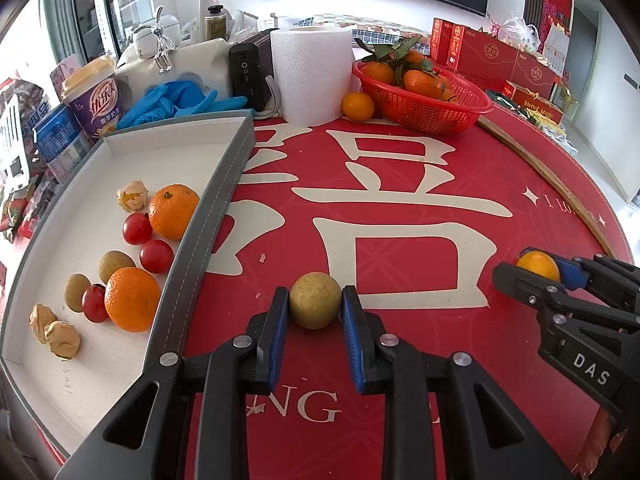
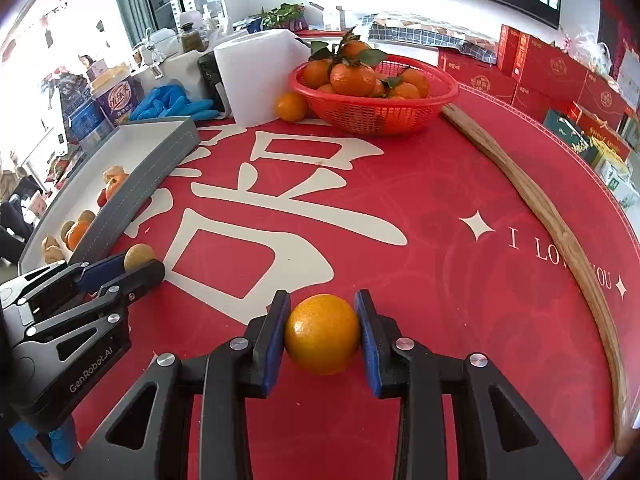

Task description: Organize fruits

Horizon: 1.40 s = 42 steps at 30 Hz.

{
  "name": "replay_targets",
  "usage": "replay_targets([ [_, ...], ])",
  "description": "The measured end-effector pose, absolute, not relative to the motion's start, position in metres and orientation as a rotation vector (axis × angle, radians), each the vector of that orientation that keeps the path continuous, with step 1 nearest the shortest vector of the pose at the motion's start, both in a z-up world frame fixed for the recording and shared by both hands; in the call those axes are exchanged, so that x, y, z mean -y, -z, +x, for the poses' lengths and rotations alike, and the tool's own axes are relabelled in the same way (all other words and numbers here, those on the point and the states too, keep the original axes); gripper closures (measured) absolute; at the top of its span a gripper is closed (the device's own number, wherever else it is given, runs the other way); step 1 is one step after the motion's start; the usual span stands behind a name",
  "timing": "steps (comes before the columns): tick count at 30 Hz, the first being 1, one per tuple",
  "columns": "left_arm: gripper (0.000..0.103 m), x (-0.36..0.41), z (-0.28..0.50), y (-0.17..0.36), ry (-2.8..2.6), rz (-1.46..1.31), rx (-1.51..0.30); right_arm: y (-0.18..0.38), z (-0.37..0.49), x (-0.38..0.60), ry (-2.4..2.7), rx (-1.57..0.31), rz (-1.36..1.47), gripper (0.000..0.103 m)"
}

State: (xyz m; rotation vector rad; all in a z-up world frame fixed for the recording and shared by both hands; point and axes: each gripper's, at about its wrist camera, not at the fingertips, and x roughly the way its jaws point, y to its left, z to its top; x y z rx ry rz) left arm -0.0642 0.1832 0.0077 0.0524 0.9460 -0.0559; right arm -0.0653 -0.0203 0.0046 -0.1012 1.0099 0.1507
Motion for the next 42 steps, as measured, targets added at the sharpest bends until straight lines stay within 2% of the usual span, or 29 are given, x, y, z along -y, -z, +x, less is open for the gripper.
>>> replay_targets([
  [19, 0.075, -0.182, -0.066, -0.008, 0.053, 0.046, -0.935, 0.000, -0.074, 0.012, -0.105, -0.950, -0.202, 0.068],
  [20, 0.075, -0.182, -0.066, -0.008, 0.052, 0.046, -0.934, 0.000, -0.074, 0.012, -0.106, -0.945, -0.202, 0.066],
  [22, 0.075, -0.182, -0.066, -0.008, 0.051, 0.047, -0.934, 0.001, -0.075, 0.013, -0.077, -0.930, -0.213, 0.053],
  [24, 0.075, -0.181, -0.067, -0.008, 0.049, 0.050, -0.932, 0.001, -0.073, 0.017, -0.082, -0.935, -0.185, 0.053],
  [28, 0.075, -0.180, -0.067, -0.008, 0.048, 0.055, -0.930, 0.001, -0.072, 0.017, -0.084, -0.934, -0.189, 0.056],
  [29, 0.075, -0.181, -0.066, -0.008, 0.048, 0.051, -0.936, 0.001, -0.073, 0.017, -0.090, -0.934, -0.186, 0.060],
  [30, 0.075, -0.181, -0.065, -0.009, 0.050, 0.041, -0.947, 0.000, -0.073, 0.016, -0.100, -0.935, -0.187, 0.069],
  [42, 0.075, -0.184, -0.077, -0.040, 0.103, 0.031, -0.921, -0.010, -0.066, 0.029, -0.181, -1.024, -0.032, 0.069],
])
